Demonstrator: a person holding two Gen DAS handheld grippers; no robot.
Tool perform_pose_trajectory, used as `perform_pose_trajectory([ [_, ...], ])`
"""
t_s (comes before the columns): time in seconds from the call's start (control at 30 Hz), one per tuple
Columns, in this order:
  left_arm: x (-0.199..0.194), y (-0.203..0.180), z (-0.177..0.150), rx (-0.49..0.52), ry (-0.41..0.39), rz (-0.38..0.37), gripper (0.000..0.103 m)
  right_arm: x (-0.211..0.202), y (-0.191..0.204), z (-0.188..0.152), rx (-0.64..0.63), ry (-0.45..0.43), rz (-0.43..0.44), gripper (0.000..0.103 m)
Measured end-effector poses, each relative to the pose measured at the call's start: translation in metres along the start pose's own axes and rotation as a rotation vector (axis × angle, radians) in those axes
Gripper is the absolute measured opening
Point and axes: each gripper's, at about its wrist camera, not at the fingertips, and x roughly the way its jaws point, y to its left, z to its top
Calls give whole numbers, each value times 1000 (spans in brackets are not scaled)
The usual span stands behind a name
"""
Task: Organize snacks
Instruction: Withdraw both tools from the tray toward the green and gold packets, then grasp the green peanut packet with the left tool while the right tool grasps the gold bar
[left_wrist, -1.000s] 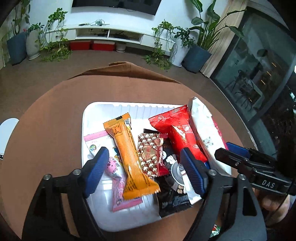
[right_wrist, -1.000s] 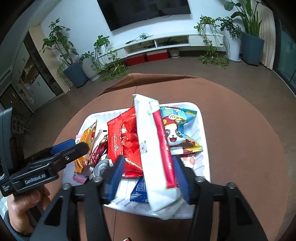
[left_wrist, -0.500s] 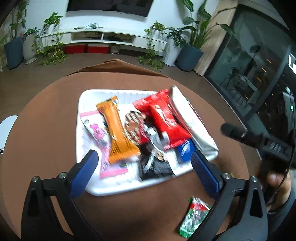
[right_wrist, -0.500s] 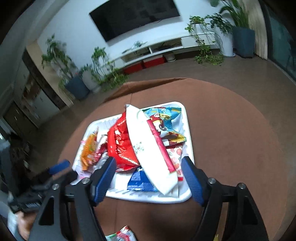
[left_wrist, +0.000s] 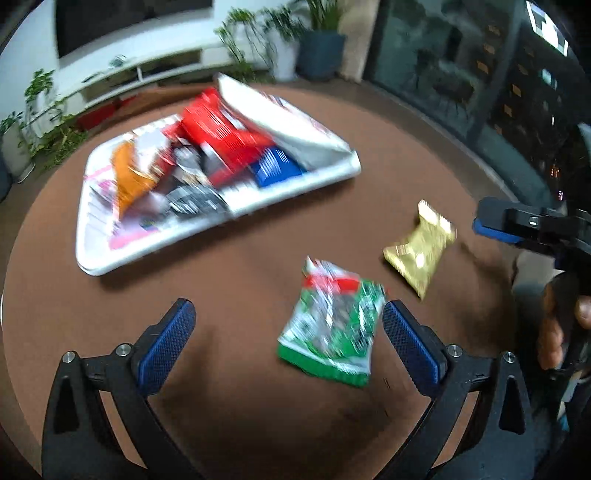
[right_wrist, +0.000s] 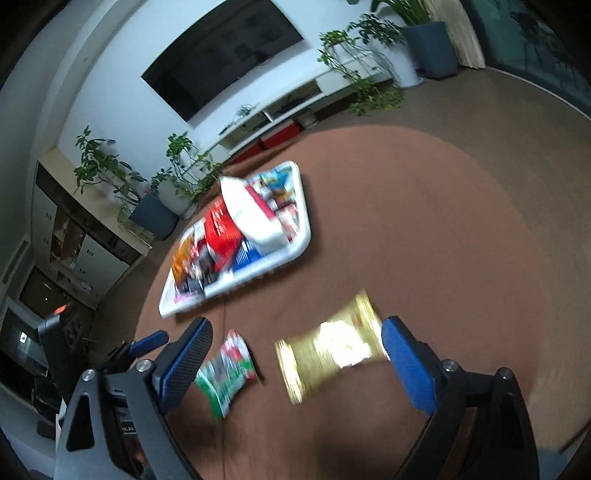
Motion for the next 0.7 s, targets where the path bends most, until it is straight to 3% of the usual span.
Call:
perform_pose_trajectory([
  [0.17, 14, -29, -5, 124, 49, 57, 103, -2, -5, -21, 13, 27, -4, 95],
  [0.47, 41, -34, 5, 157, 111, 101, 100, -7, -12, -28, 34, 29, 3, 95],
  [0.7, 51, -34, 15, 141, 136, 60, 67, -6, -14, -29, 38, 38, 0, 95],
])
